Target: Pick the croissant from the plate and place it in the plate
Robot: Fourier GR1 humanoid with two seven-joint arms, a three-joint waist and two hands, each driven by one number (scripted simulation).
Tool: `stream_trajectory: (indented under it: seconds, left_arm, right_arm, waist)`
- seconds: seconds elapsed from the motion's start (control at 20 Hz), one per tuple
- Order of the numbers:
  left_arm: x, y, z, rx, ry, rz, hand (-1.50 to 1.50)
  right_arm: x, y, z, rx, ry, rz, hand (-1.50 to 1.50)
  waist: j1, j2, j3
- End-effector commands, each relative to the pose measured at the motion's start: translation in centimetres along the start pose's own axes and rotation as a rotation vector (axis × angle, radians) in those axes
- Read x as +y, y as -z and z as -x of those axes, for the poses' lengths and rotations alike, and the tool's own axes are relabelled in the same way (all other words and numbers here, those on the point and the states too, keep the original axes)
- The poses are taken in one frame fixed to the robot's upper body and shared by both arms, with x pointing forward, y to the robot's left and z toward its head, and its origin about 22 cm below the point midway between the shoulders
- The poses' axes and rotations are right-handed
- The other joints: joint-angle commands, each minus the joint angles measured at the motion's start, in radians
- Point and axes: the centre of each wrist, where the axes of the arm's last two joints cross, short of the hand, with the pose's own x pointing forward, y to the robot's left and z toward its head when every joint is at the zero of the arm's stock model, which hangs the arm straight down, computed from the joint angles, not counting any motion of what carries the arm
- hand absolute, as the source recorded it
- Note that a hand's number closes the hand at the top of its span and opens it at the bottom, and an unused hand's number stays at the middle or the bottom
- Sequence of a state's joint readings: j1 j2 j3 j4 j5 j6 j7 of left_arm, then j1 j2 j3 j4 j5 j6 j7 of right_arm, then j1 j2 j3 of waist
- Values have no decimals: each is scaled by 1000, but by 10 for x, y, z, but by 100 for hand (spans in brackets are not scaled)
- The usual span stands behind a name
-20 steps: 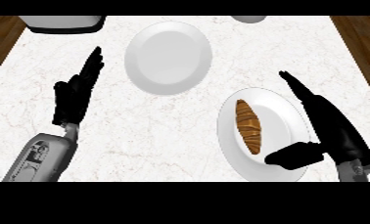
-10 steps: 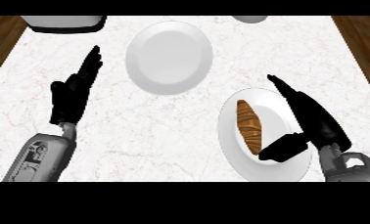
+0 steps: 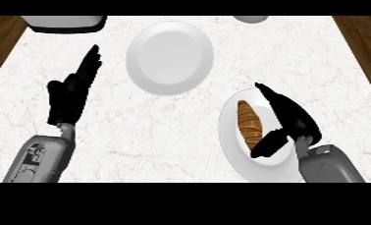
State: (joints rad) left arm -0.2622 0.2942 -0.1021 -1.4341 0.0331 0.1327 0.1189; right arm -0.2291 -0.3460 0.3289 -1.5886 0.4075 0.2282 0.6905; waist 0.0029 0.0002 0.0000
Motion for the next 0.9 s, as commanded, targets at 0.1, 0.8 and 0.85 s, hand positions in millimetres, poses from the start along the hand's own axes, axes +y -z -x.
stream_trajectory:
  seconds: [0.1, 0.8, 0.85]
  left_arm:
    - [7, -11, -2, 4, -4, 1, 0]
    - [-3, 0, 3, -9, 4, -14, 0]
    - [6, -10, 7, 11, 9, -7, 0]
  right_arm:
    - [23, 30, 9, 14, -3, -40, -150]
    - [43, 38, 16, -8, -46, 59, 150]
    - [43, 48, 48, -10, -50, 58, 150]
  waist:
    - [3, 0, 0]
    - [-2, -1, 0]
    - [1, 0, 0]
